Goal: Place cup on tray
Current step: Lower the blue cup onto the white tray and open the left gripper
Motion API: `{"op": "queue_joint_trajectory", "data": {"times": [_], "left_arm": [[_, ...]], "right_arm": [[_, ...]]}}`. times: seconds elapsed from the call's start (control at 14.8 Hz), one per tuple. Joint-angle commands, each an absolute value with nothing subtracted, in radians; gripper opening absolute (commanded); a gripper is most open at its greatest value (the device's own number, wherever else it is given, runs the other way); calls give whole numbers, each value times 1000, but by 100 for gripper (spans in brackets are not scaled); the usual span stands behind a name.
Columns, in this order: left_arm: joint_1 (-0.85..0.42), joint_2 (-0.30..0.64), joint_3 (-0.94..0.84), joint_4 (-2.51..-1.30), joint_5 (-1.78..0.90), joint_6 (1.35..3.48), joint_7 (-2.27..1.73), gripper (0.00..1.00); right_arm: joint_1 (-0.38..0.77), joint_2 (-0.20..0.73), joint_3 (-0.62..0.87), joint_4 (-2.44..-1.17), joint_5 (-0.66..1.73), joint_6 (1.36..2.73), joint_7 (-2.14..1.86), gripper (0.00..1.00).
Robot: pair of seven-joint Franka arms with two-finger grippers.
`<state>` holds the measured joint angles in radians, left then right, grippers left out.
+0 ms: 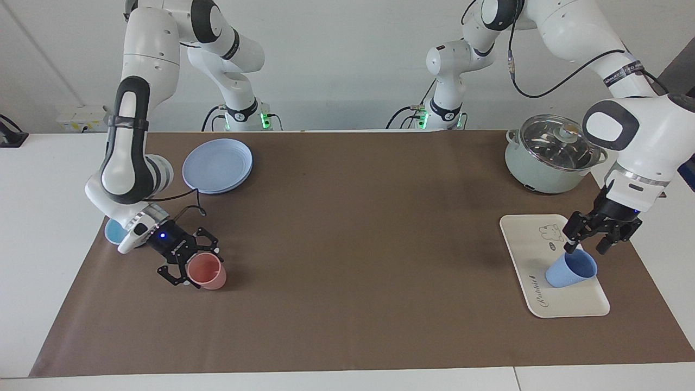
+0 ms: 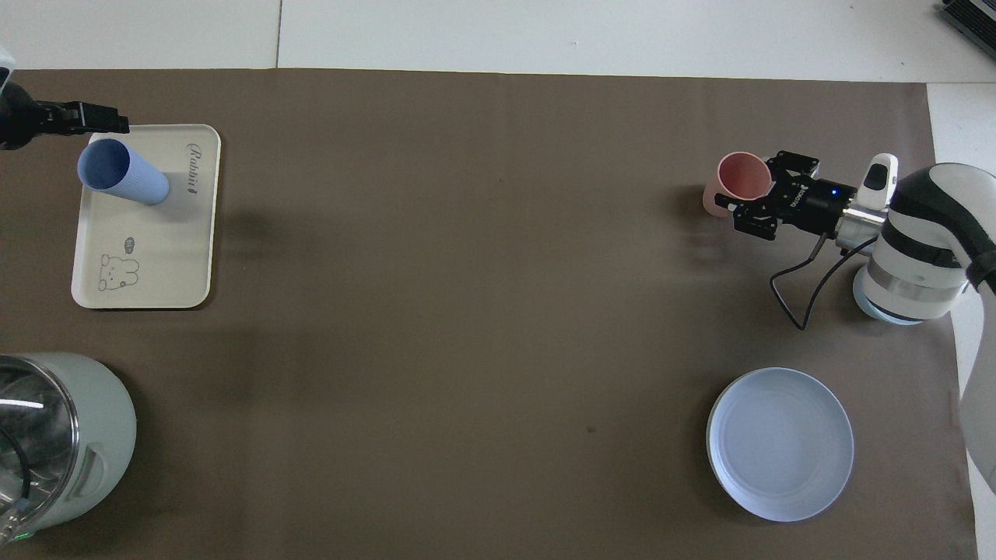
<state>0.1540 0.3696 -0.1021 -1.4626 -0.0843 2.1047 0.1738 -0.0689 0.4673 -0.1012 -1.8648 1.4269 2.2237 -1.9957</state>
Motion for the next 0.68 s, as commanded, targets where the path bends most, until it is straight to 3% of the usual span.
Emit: {"op": "queue_joint_trajectory", "data": {"times": [0.0,0.41,0.61], "left_arm": [[52,376,-81,-1387,18,1962,59,85],[-29,227,-94,-1440,49,1822,-3,85],[-35,56,-94,-1631,48,1821,-2,86]], "right_arm": [[-77,436,-94,-1905,1456,2230,-2028,100],[-86,425,-94,-1905,1456,2186,-2011,100],[-87,394,-95,-1916,1454,2171,-1944,100]]}}
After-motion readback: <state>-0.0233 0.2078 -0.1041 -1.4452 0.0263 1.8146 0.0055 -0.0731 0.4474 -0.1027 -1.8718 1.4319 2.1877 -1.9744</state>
